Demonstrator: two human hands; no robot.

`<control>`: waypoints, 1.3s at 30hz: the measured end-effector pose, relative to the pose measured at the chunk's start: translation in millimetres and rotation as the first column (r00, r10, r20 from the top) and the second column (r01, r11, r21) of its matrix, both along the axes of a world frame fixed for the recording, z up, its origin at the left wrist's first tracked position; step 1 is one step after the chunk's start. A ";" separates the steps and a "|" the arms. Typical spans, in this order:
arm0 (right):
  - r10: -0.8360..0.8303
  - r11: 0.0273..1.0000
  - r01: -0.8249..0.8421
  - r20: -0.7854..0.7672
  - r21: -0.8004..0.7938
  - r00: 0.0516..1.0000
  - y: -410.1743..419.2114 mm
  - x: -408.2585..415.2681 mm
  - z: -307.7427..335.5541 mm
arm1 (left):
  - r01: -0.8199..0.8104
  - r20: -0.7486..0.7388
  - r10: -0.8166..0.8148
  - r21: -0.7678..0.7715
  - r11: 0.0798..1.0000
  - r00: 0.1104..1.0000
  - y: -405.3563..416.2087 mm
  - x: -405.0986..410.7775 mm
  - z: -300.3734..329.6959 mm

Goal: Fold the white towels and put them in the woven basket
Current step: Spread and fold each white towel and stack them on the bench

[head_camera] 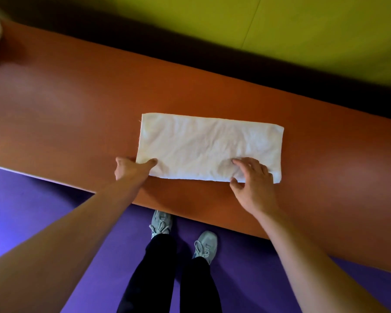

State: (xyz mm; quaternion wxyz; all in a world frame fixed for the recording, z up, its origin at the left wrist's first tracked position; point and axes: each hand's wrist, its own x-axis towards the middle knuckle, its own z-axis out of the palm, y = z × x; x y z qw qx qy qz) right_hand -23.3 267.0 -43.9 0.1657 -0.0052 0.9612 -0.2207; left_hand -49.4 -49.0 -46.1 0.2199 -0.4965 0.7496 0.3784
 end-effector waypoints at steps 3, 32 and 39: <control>-0.074 0.997 0.074 -0.017 0.003 0.997 -7.6 3.4 -2.0 | -0.155 -0.049 0.163 0.126 0.980 0.985 2.9 -8.2 5.5; -0.630 0.733 0.668 0.244 -0.126 0.737 58.8 -46.6 14.4 | 0.730 -0.374 -0.757 -0.247 0.638 0.535 158.6 5.7 43.8; -0.692 0.603 0.782 0.383 -0.158 0.612 49.5 -23.3 -1.3 | 0.525 -0.270 -0.491 0.071 0.848 0.828 145.8 -10.1 22.1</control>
